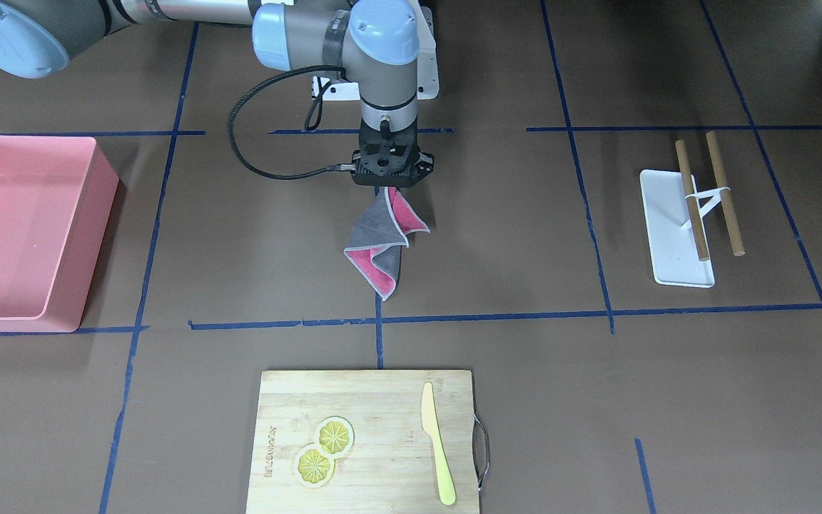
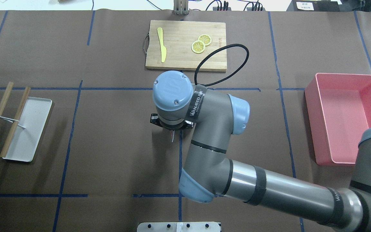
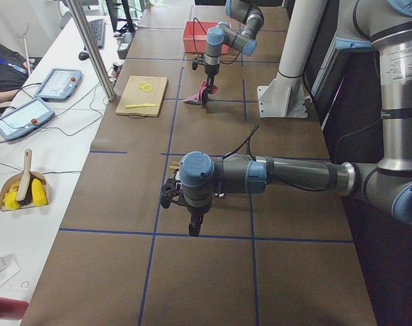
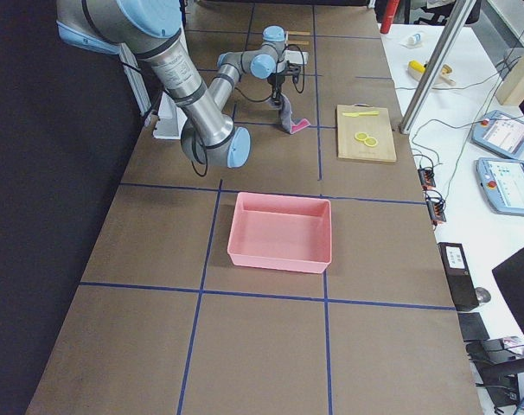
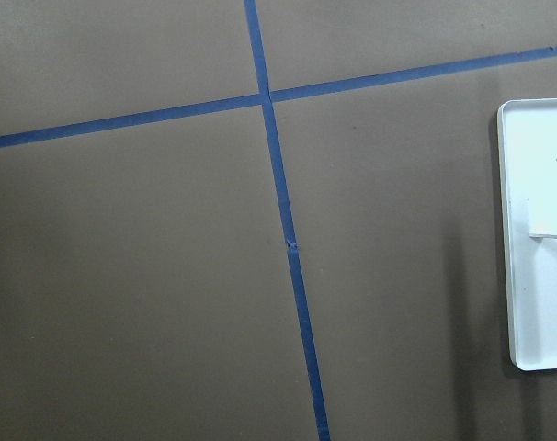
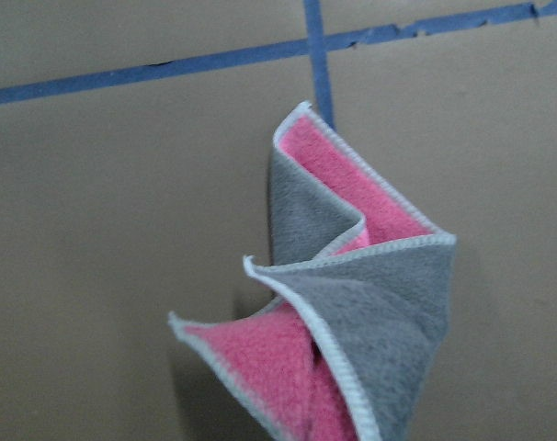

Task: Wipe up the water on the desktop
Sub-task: 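Carry the towel to the pink bin and drop it in with the right gripper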

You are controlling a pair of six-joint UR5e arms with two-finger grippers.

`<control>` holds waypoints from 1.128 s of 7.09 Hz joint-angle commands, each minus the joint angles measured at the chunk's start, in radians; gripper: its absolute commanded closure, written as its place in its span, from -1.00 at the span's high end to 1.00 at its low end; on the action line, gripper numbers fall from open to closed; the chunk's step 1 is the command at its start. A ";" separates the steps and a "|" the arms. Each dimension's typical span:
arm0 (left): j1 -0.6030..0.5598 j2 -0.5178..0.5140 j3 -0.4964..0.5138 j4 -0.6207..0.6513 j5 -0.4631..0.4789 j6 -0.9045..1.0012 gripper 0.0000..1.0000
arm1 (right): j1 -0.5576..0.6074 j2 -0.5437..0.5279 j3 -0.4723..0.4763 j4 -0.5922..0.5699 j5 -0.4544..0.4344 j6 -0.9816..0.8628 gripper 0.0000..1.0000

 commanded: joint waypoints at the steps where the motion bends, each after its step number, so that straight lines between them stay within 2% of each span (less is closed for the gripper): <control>1: 0.000 0.004 -0.001 -0.002 0.010 -0.104 1.00 | 0.164 -0.175 0.238 -0.100 0.136 -0.183 -1.00; 2: 0.000 0.004 -0.004 -0.002 0.010 -0.100 1.00 | 0.270 -0.215 0.335 -0.233 0.196 -0.330 -1.00; 3: 0.002 0.004 -0.004 -0.001 0.012 -0.098 1.00 | 0.355 -0.254 0.414 -0.317 0.214 -0.486 -1.00; 5: 0.000 0.004 -0.011 -0.001 0.010 -0.098 1.00 | 0.540 -0.338 0.483 -0.364 0.334 -0.682 -1.00; 6: 0.002 0.004 -0.011 0.001 0.010 -0.098 1.00 | 0.573 -0.443 0.541 -0.364 0.340 -0.779 -1.00; 8: 0.000 0.009 -0.013 -0.002 0.007 -0.098 1.00 | 0.723 -0.560 0.556 -0.410 0.350 -1.060 -1.00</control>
